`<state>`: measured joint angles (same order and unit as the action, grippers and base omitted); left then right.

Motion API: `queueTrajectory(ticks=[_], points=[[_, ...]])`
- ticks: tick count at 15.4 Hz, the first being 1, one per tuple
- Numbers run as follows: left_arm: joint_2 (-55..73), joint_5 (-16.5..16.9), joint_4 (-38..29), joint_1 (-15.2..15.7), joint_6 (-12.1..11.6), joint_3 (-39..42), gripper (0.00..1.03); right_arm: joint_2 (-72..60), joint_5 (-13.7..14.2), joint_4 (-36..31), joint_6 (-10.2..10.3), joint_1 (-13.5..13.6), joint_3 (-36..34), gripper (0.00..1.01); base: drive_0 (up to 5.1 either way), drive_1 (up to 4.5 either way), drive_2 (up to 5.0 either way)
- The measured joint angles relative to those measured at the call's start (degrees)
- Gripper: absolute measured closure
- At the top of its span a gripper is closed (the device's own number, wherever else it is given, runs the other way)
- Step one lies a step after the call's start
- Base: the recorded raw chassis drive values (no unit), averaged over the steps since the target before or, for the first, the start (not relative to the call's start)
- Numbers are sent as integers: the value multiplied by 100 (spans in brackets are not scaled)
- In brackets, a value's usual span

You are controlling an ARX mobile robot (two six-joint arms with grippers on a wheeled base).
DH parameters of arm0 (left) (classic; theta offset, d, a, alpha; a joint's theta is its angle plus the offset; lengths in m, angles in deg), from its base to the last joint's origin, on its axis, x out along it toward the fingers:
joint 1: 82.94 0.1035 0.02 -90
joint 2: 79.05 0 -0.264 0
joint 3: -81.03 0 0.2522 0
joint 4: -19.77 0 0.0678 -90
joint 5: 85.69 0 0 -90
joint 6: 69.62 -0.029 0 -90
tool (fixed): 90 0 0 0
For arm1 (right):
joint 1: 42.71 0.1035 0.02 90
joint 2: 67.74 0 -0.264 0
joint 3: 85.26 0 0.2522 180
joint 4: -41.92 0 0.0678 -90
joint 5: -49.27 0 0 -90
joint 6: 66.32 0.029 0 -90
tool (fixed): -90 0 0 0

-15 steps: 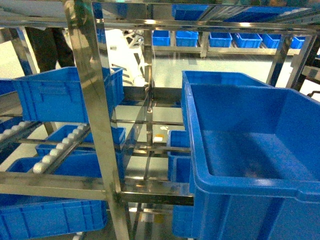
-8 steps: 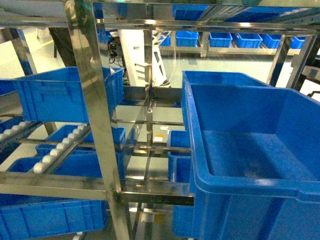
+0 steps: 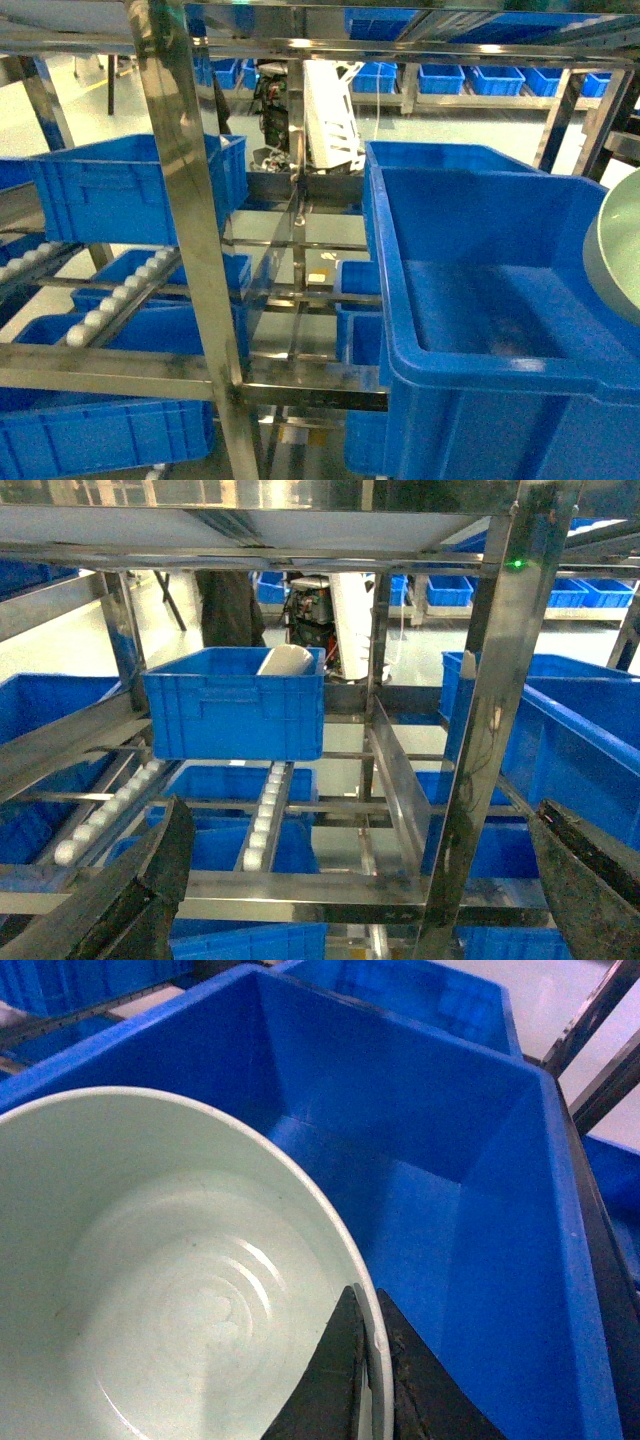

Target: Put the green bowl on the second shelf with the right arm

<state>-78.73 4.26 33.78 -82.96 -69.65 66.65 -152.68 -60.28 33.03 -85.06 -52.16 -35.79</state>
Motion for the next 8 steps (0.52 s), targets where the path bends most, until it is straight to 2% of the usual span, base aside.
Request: queueTrajectory(ticks=[2,5,8], points=[[0,0,0,0,2,0,5,-699,20,74,-109,7,411,99,0,0,0],[0,0,-2,0,0,0,5,-1945,83,302,-332,164,1335,99,0,0,0],[0,0,-2,0,0,0,5,-2564,-15,546,-501,238,1982,99,0,0,0]])
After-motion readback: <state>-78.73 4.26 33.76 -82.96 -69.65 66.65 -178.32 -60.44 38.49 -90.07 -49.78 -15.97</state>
